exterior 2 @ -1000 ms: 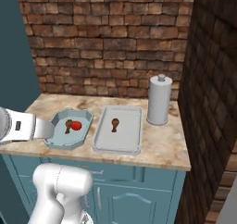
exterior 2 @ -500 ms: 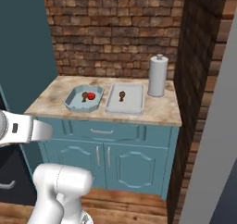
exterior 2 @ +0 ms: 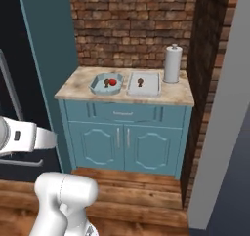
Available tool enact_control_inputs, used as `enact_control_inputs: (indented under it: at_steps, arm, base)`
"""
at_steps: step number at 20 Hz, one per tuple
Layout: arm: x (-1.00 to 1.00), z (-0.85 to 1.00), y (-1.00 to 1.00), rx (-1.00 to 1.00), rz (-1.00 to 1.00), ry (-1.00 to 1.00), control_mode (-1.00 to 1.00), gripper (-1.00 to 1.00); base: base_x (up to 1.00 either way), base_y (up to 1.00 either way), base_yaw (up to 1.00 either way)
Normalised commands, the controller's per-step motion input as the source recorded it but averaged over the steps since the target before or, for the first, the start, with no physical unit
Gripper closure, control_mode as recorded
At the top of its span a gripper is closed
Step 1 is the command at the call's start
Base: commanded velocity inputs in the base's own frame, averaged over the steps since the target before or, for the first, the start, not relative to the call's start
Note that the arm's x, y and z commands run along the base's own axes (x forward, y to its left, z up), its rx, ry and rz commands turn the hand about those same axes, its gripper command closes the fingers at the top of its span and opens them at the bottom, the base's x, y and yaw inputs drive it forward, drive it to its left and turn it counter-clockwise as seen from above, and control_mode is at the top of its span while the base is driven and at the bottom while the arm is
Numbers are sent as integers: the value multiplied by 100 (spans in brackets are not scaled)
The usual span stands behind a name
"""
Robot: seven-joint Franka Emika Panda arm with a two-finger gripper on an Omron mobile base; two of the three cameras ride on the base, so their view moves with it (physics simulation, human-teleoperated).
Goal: Place one tomato and one chicken drumstick in each tupperware on the nearby counter, to pack two identical lunches.
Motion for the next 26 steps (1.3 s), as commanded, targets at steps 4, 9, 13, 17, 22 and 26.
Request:
enact_control_inputs:
  at_steps: [4, 9, 13, 17, 22, 26]
  arm:
    - [0, 0, 0, 0, 0, 0, 100, -100]
    - [0, 0, 0, 0, 0, 0, 100, -100]
    - [0, 0, 0, 0, 0, 0, 100, -100]
    - [0, 0, 0, 0, 0, 0, 100, -100]
    - [0, 0, 0, 0, 0, 0, 100, -100]
    - [0, 0, 0, 0, 0, 0, 100, -100]
  base:
    - [-4, 99, 0]
    - [0, 100, 0]
    - [1, 100, 0]
    - [22, 100, 1]
    - [27, 100, 2]
    - [25, 64, 1]
